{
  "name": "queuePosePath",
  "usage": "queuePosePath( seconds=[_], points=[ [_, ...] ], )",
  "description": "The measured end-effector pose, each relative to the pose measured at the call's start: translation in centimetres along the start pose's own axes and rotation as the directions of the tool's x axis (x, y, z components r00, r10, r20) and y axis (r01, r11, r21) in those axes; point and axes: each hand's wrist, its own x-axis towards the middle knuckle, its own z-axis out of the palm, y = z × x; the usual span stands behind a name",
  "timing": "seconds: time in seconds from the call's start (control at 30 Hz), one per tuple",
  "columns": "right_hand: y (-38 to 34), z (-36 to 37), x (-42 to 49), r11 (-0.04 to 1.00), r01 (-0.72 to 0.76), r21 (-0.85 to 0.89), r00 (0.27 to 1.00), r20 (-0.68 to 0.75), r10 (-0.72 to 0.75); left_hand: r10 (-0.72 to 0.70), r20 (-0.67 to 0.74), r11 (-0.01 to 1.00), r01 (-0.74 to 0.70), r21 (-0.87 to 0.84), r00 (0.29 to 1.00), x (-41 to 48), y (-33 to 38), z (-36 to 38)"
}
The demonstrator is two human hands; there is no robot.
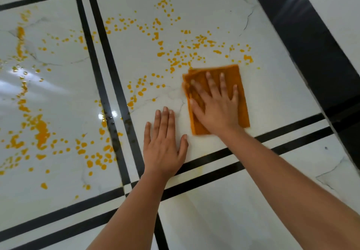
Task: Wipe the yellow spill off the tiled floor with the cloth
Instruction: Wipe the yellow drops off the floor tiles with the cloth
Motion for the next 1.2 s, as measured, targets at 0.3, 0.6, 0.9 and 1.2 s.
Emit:
queuePosePath(
  seconds=[0.3, 0.6, 0.9, 1.2],
  points=[
    [-1.2, -0.3, -0.2, 1.0, -0.023, -0.003, 0.997, 0.071, 0.023, 0.084, 0.016, 0.996, -0.085, 0.025, 0.996, -1.3, -2.3, -0.3],
    [-1.2, 0.1, -12.0, 0.999, -0.038, -0.024, 0.998, 0.053, 0.039, 0.13, 0.027, 0.991, -0.131, 0.022, 0.991, -5.2, -2.6, -0.2],
    [-3.4, 0.6, -18.5, 0.999, 0.031, -0.038, 0.995, 0.1, -0.027, 0.131, 0.055, 0.991, -0.132, 0.025, 0.99, -7.4, -3.7, -0.4],
    [-2.0, -2.1, -13.4, 0.966, -0.107, 0.234, 0.984, 0.167, 0.068, -0.02, 0.044, 0.997, 0.023, -0.072, 0.999, -8.6, -0.5, -1.5]
  ],
)
